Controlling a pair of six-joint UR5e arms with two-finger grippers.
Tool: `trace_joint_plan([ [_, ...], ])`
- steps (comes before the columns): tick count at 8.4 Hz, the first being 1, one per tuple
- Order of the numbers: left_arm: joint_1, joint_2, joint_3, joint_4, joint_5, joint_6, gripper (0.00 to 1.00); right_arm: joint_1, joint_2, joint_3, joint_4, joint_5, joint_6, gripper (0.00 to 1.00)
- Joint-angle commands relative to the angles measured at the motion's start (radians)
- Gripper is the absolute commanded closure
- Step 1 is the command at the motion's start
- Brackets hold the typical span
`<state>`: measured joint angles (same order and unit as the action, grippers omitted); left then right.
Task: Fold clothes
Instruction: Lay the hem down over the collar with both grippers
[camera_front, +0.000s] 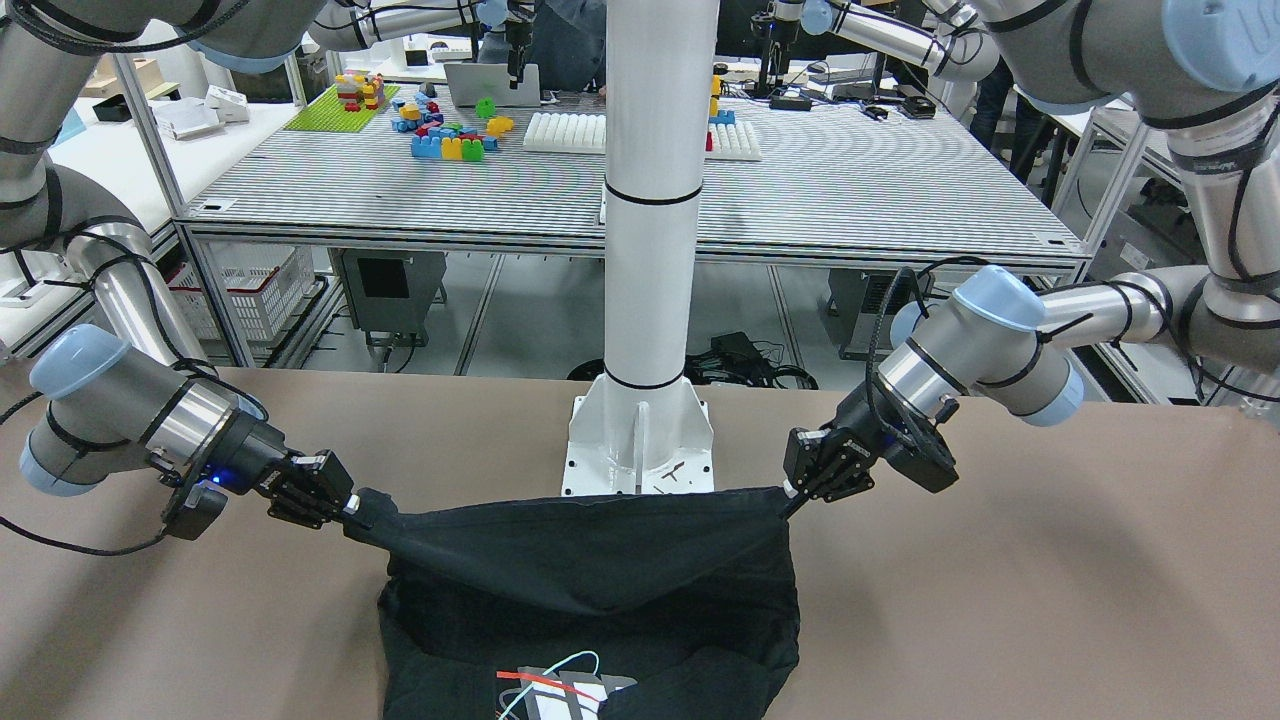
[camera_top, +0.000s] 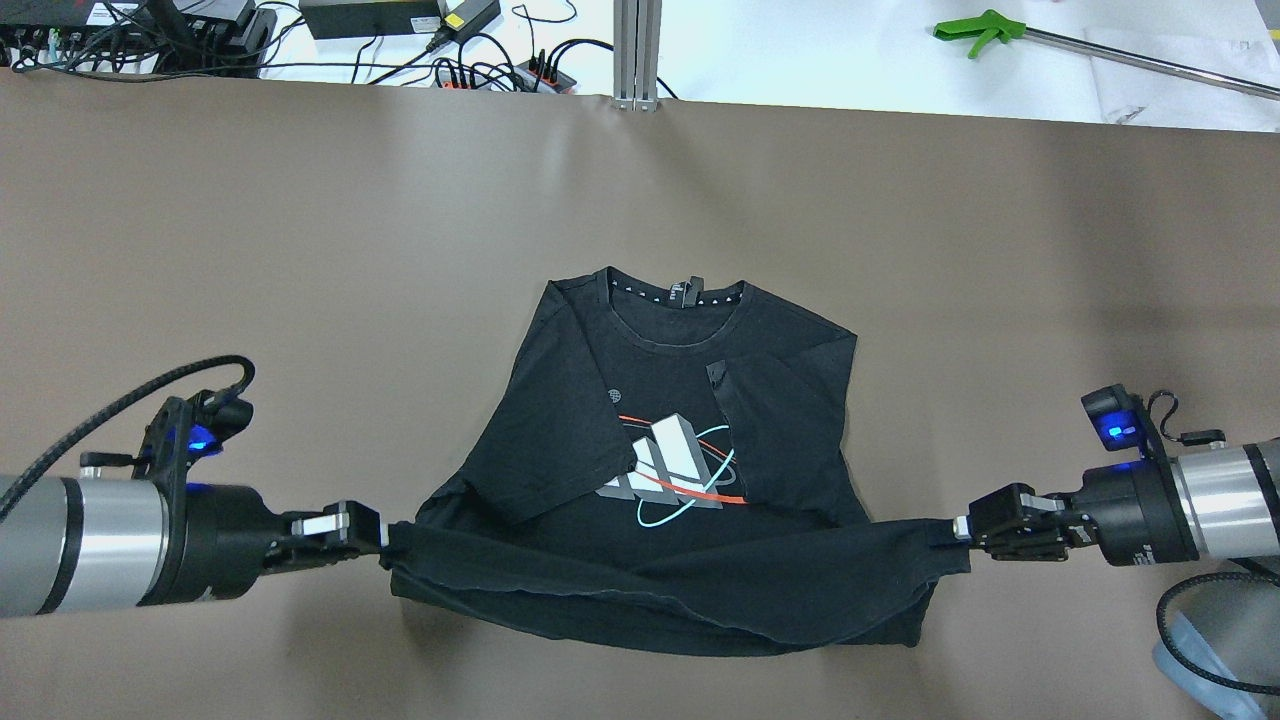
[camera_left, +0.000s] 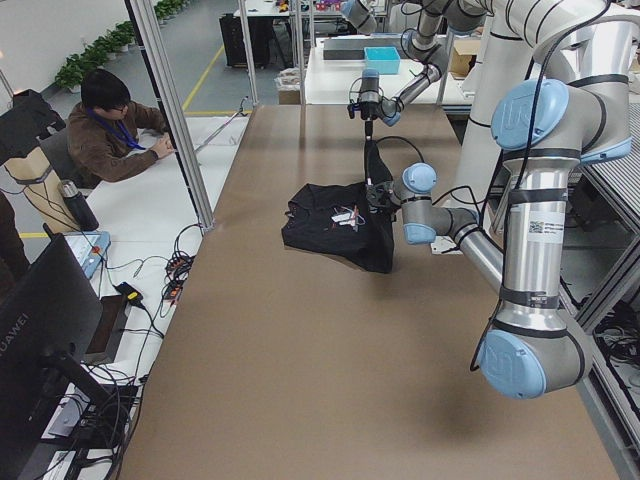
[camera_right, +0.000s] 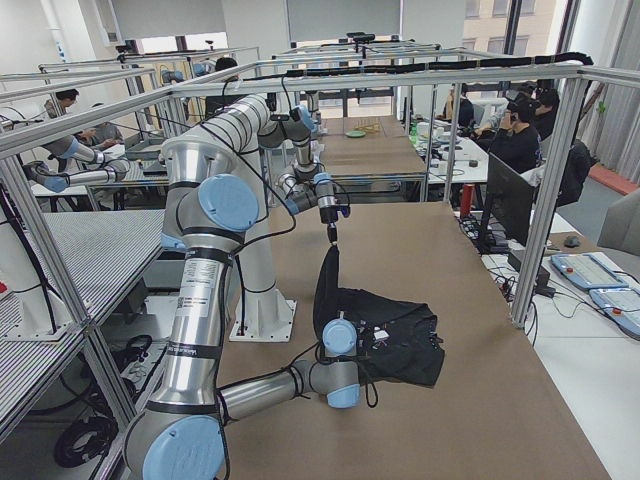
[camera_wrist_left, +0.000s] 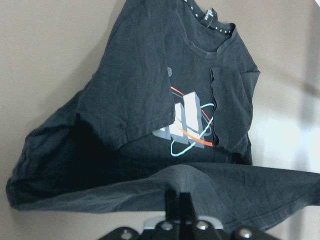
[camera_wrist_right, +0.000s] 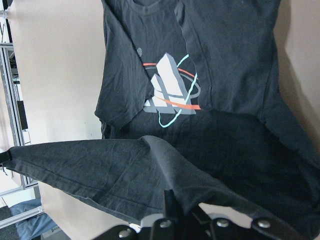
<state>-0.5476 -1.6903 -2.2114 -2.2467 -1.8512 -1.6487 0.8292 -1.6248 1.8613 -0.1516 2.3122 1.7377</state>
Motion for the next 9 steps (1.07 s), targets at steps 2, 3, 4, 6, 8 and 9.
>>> trace_joint_plan([
  [2,-0.103,-0.072,0.11,0.002,-0.006,0.073,1.0,0.008,0.135,-0.031,-0.222,-0.151,-0.145,1.0],
  [3,-0.13,-0.09,0.143,0.004,-0.016,0.079,1.0,0.008,0.164,-0.037,-0.276,-0.181,-0.158,1.0],
  [4,-0.161,-0.13,0.194,0.004,-0.017,0.096,1.0,0.008,0.172,-0.054,-0.285,-0.218,-0.191,1.0],
  [6,-0.221,-0.259,0.347,0.004,-0.02,0.098,1.0,0.021,0.172,-0.117,-0.284,-0.283,-0.301,1.0],
  [8,-0.274,-0.34,0.467,0.001,-0.022,0.107,1.0,0.07,0.183,-0.166,-0.282,-0.283,-0.309,1.0],
  [9,-0.293,-0.347,0.501,0.001,-0.023,0.13,1.0,0.073,0.184,-0.183,-0.282,-0.283,-0.31,1.0],
])
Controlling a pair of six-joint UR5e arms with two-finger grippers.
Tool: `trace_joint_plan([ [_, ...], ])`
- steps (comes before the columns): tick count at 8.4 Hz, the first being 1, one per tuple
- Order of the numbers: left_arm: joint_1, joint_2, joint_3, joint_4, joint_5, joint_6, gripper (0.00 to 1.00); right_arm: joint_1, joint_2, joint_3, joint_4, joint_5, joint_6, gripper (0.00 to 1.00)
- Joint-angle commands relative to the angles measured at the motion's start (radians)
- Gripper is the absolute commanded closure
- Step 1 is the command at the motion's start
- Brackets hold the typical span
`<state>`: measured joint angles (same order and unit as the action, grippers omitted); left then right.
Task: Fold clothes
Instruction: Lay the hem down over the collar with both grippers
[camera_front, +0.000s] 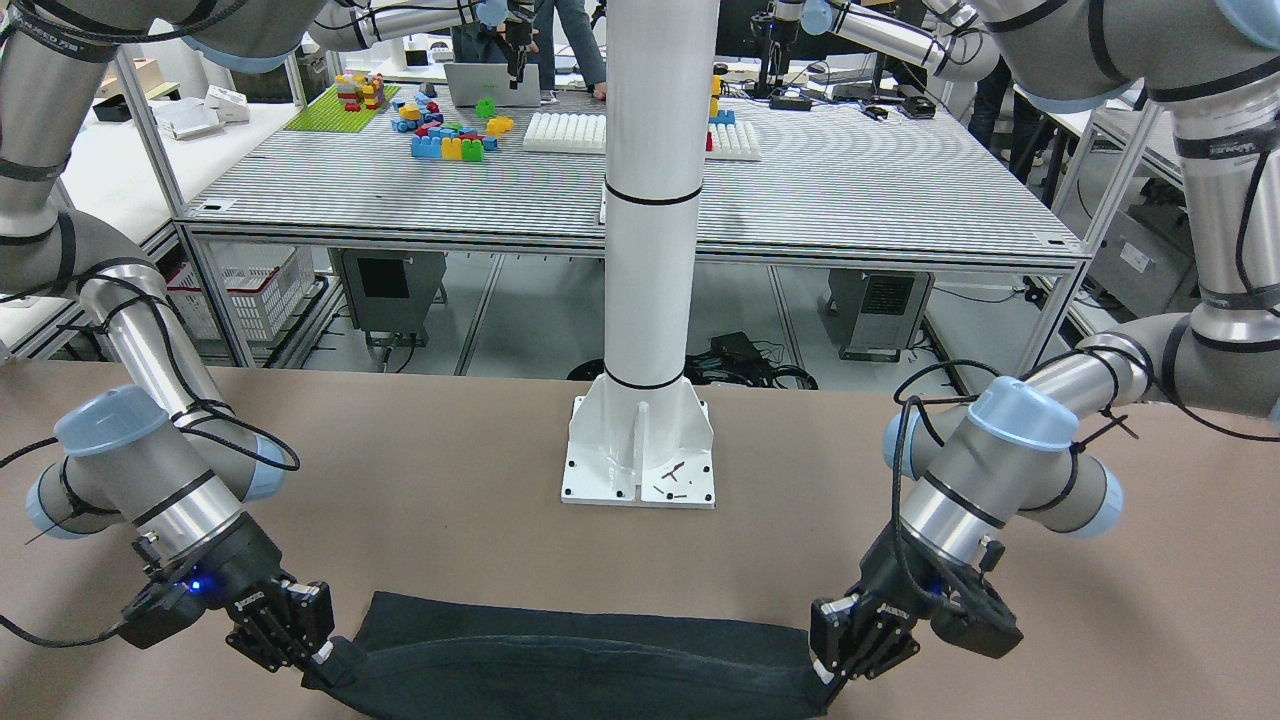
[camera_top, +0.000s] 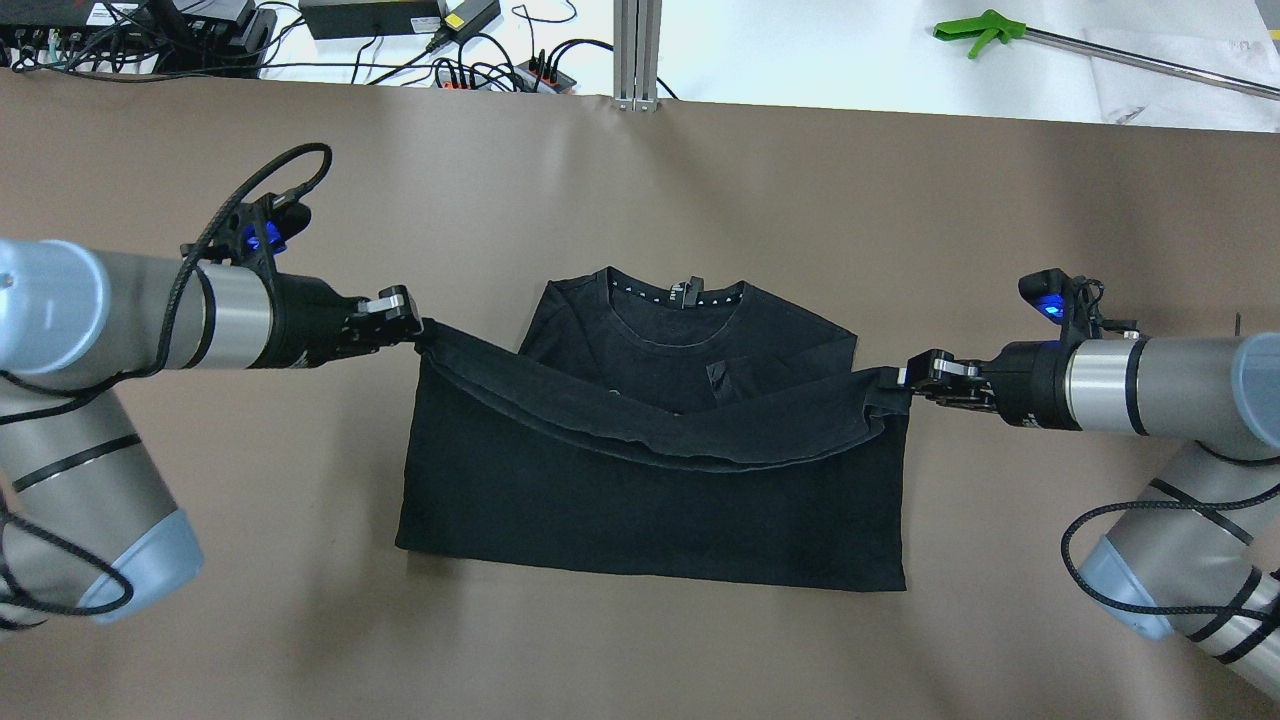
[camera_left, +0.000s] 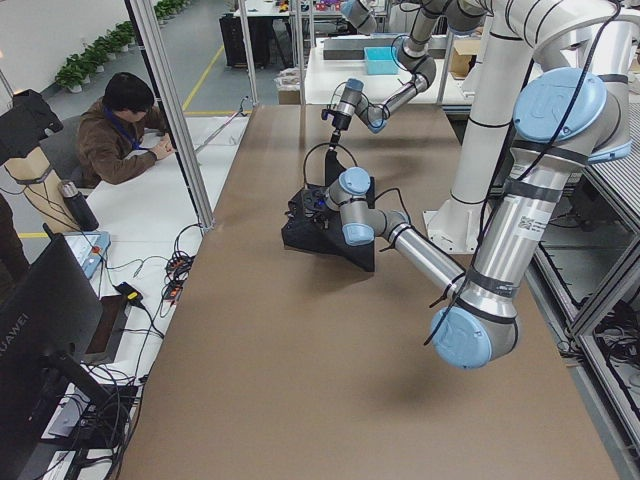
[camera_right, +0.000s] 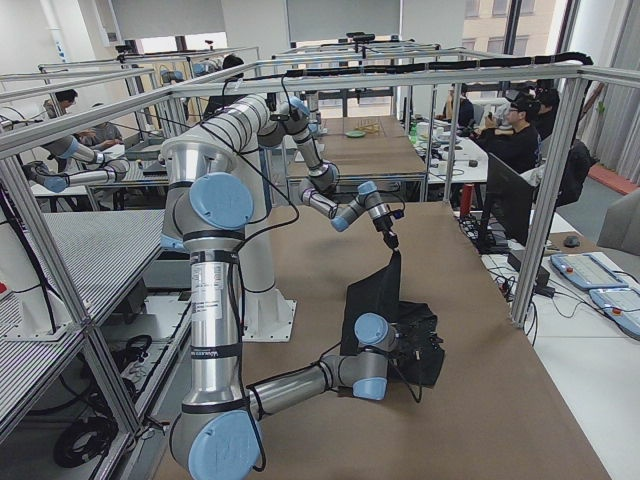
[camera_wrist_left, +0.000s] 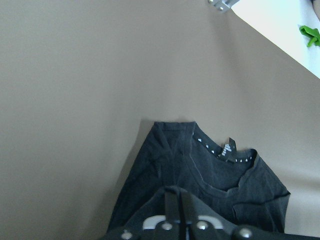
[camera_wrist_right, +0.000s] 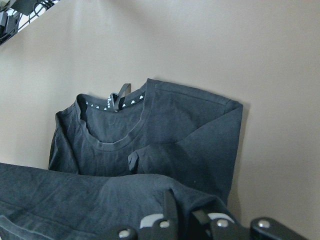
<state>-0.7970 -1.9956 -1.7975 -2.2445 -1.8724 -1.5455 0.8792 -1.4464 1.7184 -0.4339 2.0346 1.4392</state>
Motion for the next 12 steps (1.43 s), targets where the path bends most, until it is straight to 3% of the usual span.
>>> trace_joint_plan([
  [1,-0.051,-0.058,0.13,-0.003,-0.001,0.034,1.0,0.023,0.007,-0.057,0.001,-0.01,-0.01,1.0],
  [6,-0.065,-0.091,0.216,-0.009,0.004,0.079,1.0,0.027,0.012,-0.094,0.0,-0.039,-0.005,1.0],
  [10,-0.062,-0.123,0.207,0.0,0.002,0.038,1.0,0.027,0.11,-0.085,-0.06,-0.031,0.117,1.0],
  [12,-0.057,-0.121,0.202,-0.003,0.002,0.036,1.0,0.027,0.11,-0.086,-0.059,-0.031,0.119,0.97],
])
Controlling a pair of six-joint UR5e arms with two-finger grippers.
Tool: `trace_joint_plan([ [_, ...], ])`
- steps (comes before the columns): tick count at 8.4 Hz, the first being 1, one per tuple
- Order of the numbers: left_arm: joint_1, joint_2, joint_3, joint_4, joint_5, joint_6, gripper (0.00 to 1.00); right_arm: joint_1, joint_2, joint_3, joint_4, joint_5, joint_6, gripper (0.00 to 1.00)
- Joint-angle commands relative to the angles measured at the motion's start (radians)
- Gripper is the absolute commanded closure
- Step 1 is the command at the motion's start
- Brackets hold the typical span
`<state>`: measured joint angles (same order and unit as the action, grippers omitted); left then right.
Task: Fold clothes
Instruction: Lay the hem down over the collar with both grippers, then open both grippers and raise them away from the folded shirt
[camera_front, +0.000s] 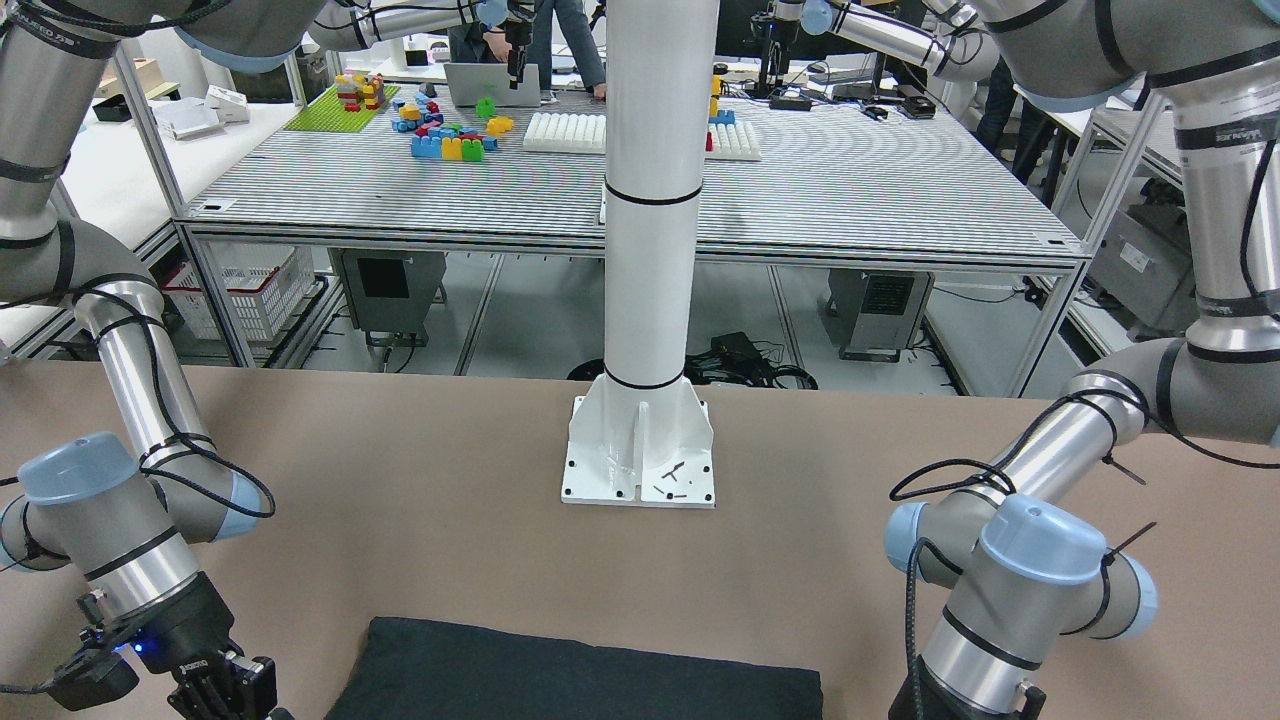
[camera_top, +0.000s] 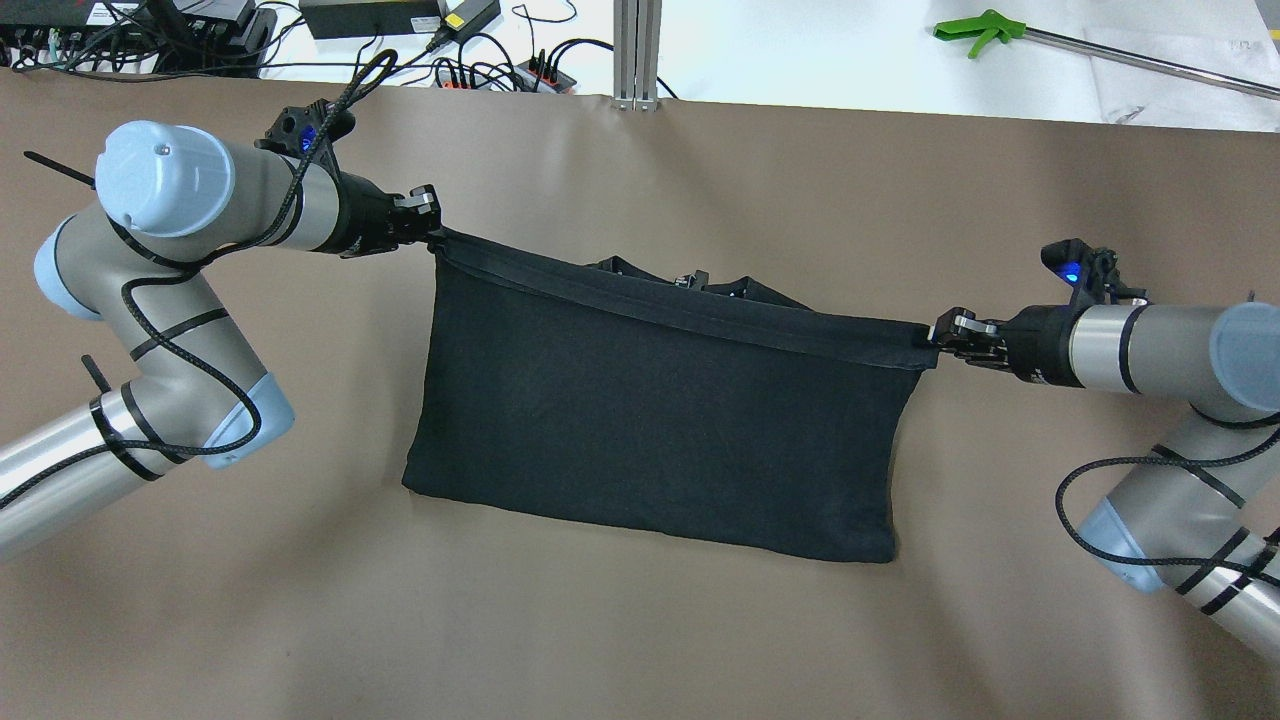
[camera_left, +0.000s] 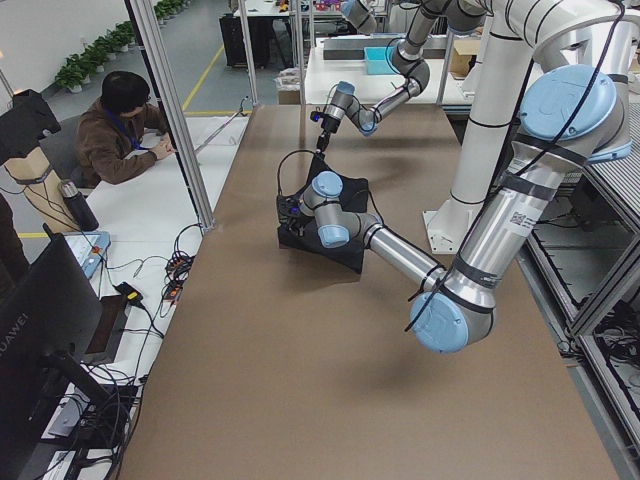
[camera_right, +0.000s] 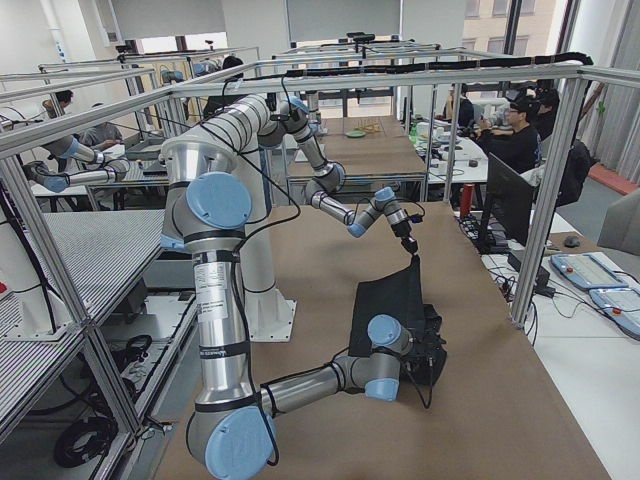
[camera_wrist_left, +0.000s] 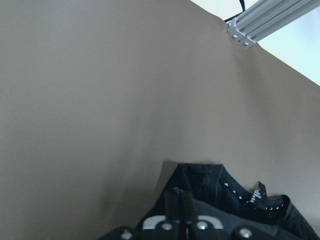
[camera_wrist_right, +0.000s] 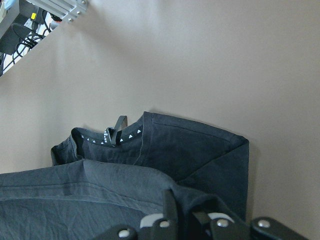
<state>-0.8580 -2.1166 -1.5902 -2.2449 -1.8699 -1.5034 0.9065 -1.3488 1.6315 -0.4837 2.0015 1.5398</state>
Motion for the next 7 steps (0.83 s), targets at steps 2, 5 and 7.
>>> trace_joint_plan([
  [2,0.002,0.009,-0.007,-0.009,0.012,-0.003,0.0,0.0,0.014,-0.006,-0.032,0.002,0.014,0.06],
  [5,-0.001,0.01,-0.011,-0.01,0.003,0.011,0.0,0.047,0.016,-0.002,-0.093,0.095,0.014,0.06],
  [7,-0.003,0.007,-0.011,-0.009,0.009,0.011,0.0,0.04,-0.003,0.019,-0.102,0.161,0.023,0.06],
])
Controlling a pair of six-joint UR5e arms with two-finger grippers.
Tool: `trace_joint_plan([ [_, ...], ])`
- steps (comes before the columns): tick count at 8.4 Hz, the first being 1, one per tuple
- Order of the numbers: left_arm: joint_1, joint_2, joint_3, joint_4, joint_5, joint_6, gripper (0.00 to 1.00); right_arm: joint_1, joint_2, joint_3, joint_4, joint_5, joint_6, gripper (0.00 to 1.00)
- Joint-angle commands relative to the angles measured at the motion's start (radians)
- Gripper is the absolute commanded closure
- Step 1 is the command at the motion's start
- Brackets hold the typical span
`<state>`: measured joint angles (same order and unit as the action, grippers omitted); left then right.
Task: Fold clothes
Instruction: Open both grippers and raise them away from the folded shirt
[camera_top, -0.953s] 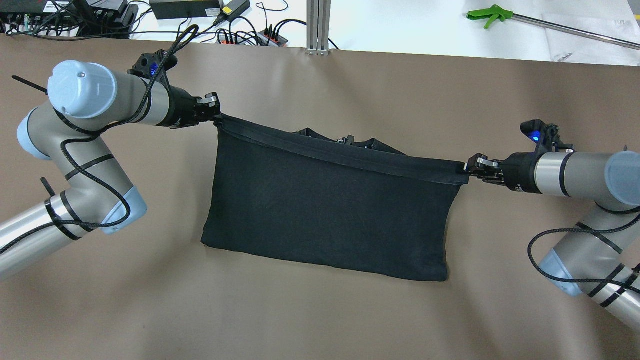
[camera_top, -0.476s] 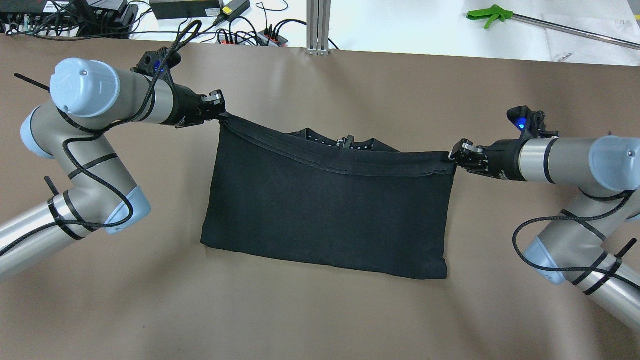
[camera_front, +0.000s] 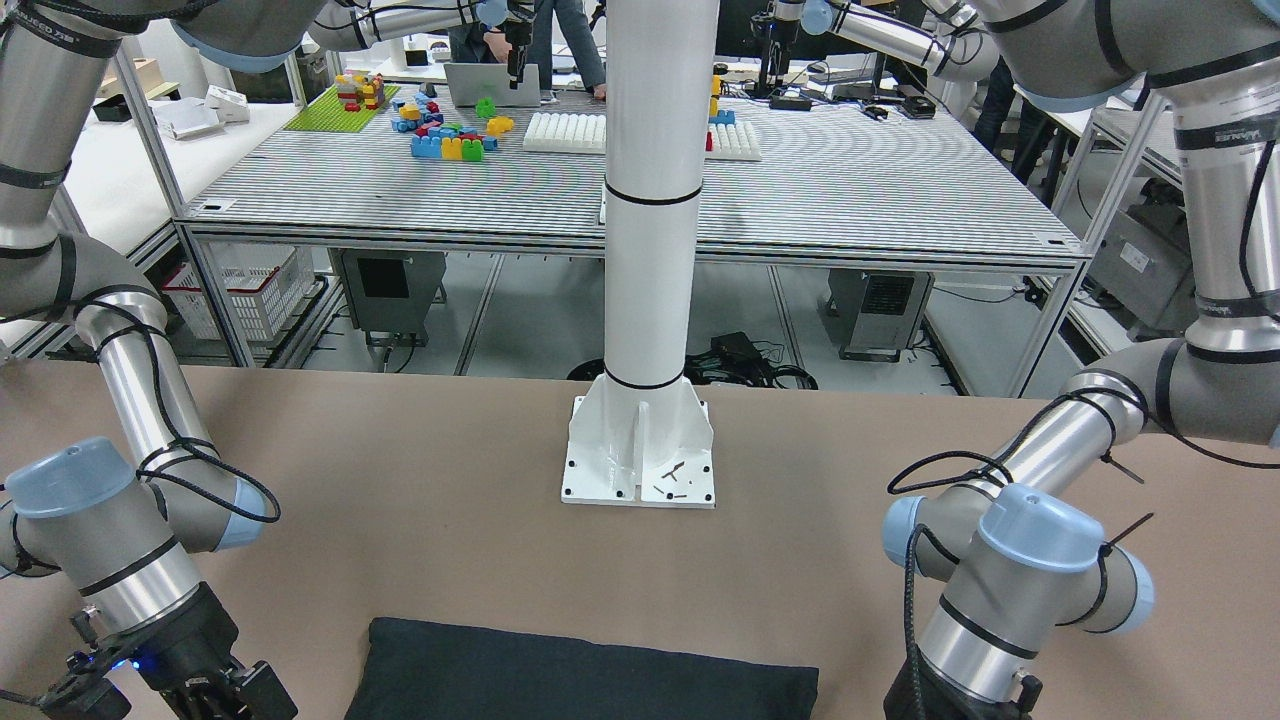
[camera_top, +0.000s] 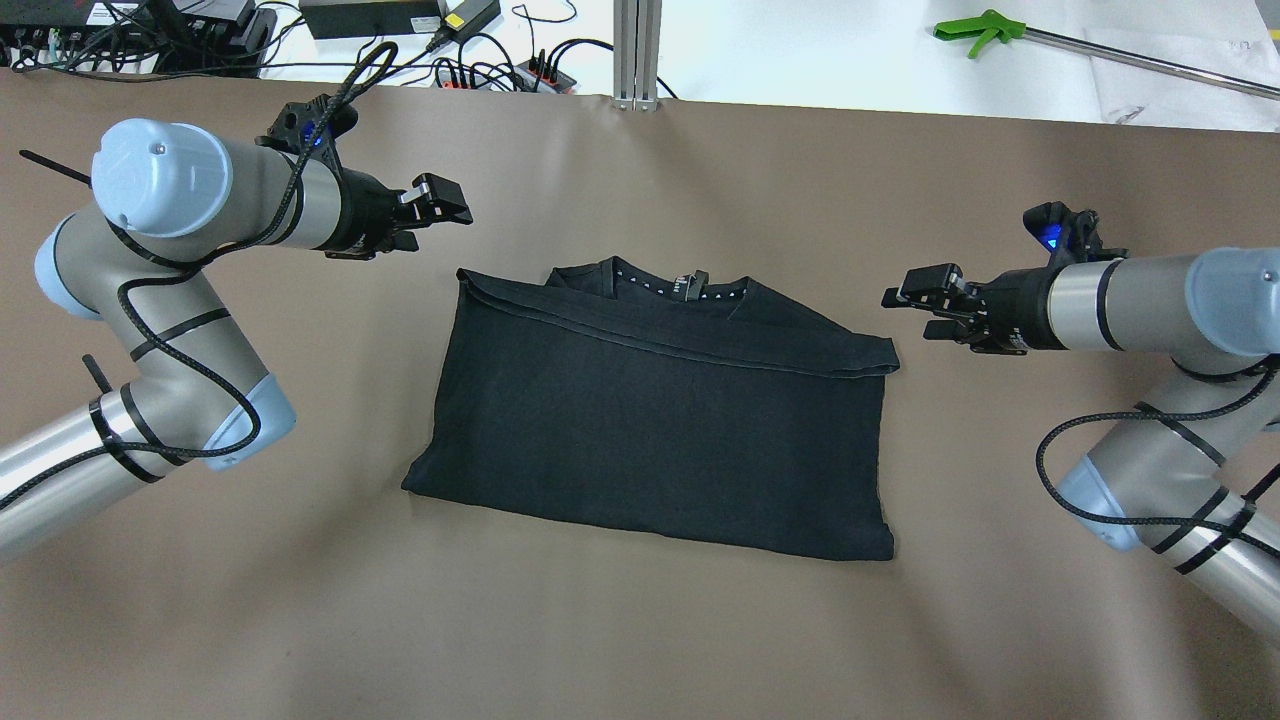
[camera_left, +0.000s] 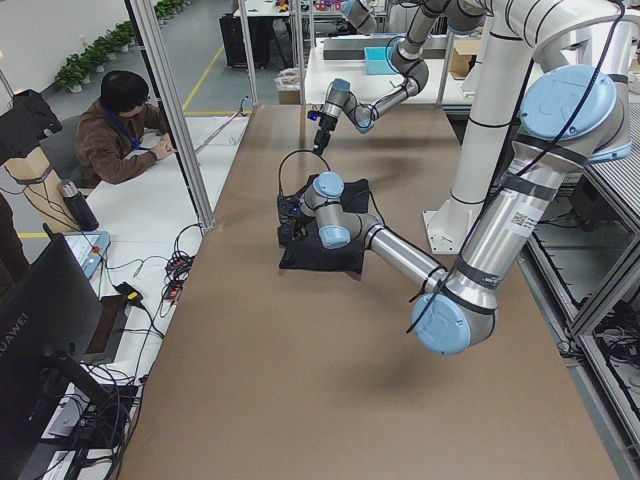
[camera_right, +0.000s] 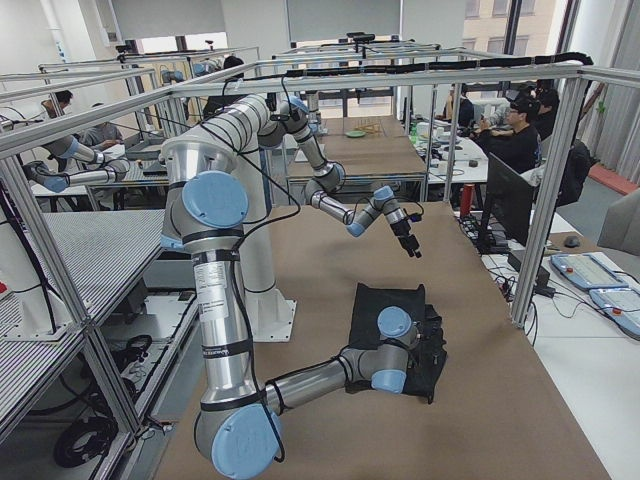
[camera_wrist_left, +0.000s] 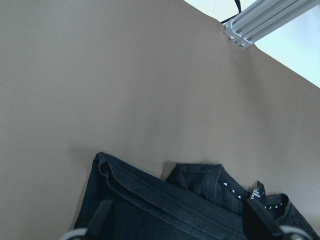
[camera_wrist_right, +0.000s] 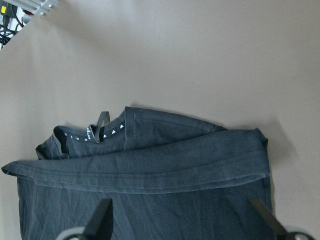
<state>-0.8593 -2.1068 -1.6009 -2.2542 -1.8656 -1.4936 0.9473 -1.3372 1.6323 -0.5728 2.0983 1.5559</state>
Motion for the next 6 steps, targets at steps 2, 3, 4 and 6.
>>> trace_joint_plan([
  [2,-0.006,-0.007,-0.001,0.002,0.008,0.001,0.0,-0.021,-0.039,0.035,-0.025,0.126,0.126,0.06],
  [3,-0.01,-0.009,-0.004,0.004,0.008,0.001,0.0,-0.054,-0.071,0.035,-0.022,0.134,0.141,0.06],
  [4,-0.012,-0.007,-0.014,0.005,0.009,0.001,0.0,-0.097,-0.101,0.034,-0.015,0.123,0.133,0.06],
  [6,-0.012,0.001,-0.024,0.004,0.011,0.001,0.0,-0.161,-0.126,0.026,-0.013,0.117,0.127,0.06],
])
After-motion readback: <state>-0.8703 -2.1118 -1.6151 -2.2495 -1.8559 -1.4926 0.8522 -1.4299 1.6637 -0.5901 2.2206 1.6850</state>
